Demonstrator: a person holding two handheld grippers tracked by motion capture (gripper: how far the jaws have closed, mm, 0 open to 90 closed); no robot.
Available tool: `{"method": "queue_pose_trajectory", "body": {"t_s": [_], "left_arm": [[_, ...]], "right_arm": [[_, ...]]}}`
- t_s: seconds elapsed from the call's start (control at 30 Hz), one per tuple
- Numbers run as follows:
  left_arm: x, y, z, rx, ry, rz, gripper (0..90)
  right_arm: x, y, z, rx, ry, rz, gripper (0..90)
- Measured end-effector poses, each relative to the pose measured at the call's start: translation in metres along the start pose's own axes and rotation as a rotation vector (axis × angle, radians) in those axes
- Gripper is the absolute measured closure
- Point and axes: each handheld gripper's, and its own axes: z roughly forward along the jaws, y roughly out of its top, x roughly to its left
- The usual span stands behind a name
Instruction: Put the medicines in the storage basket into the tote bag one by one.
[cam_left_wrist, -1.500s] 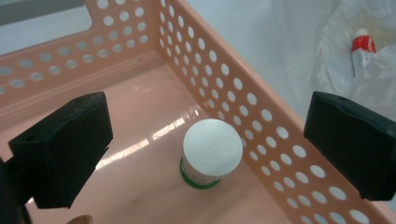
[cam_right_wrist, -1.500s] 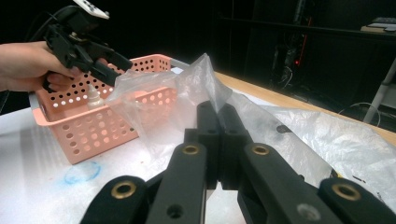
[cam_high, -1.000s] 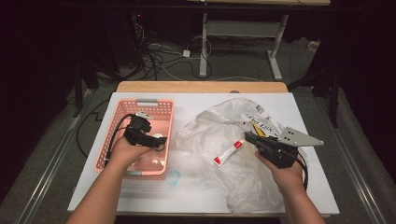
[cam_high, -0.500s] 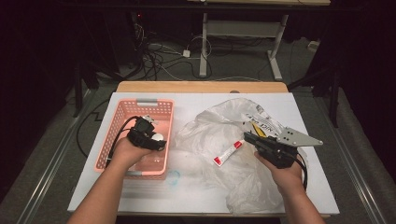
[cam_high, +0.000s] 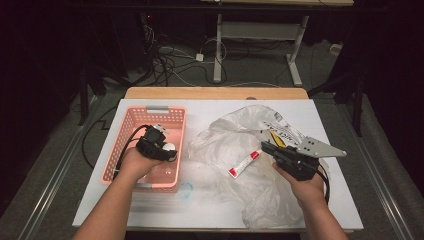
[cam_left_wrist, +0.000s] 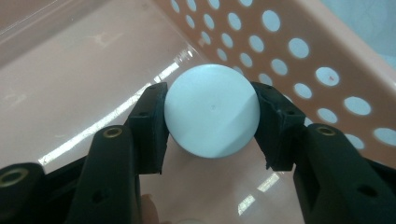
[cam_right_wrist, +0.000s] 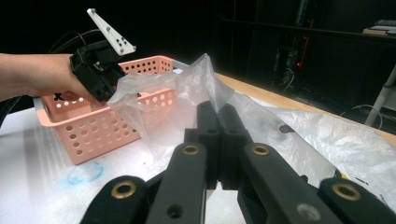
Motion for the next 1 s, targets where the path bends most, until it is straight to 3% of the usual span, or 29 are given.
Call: {"method": "queue_pose_trajectory", "body": {"t_s": [0.57, 1.0], "left_arm": [[0.001, -0.001, -0.008, -0.037, 0.002, -0.009, 48.4], [0.001, -0.006, -0.034, -0.164, 0.023, -0.042, 48.4]], "right_arm": [[0.001, 0.000, 0.000, -0.001, 0.003, 0.003, 90.0], [0.001, 0.002, -0.001, -0.009, 0.003, -0.003, 90.0]]}}
